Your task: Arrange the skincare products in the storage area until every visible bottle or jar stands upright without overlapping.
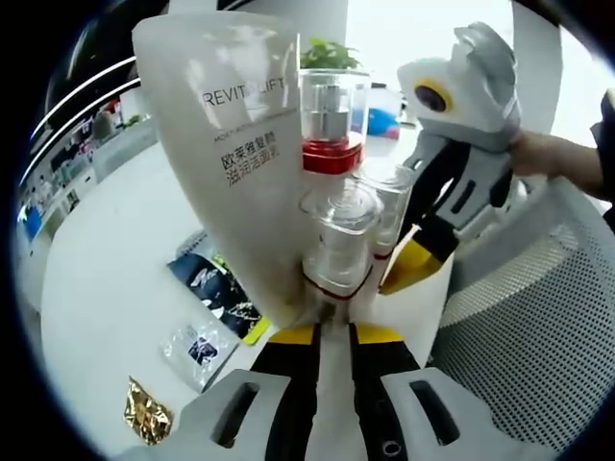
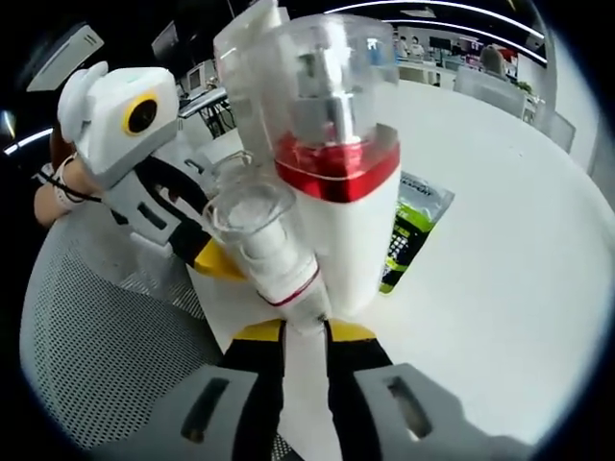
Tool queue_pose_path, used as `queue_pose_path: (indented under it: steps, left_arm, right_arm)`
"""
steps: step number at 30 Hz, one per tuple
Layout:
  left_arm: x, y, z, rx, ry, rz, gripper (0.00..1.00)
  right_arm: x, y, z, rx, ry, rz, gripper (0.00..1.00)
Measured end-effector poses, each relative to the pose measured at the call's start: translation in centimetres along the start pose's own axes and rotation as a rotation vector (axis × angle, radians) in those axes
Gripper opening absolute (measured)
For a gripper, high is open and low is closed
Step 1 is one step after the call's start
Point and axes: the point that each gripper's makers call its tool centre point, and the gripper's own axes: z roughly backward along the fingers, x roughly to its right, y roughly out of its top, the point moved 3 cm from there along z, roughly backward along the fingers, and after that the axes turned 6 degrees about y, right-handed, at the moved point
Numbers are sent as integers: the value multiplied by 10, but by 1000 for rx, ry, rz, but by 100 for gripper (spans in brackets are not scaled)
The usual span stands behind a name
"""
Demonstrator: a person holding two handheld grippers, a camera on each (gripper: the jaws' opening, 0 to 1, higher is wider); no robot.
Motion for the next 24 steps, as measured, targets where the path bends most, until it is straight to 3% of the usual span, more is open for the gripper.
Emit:
queue_pose_path:
  steps: [24]
  left_arm:
    - [1, 0, -1, -2, -1, -5, 9]
  right_arm:
    - [5, 2, -1, 15, -14, -10, 16]
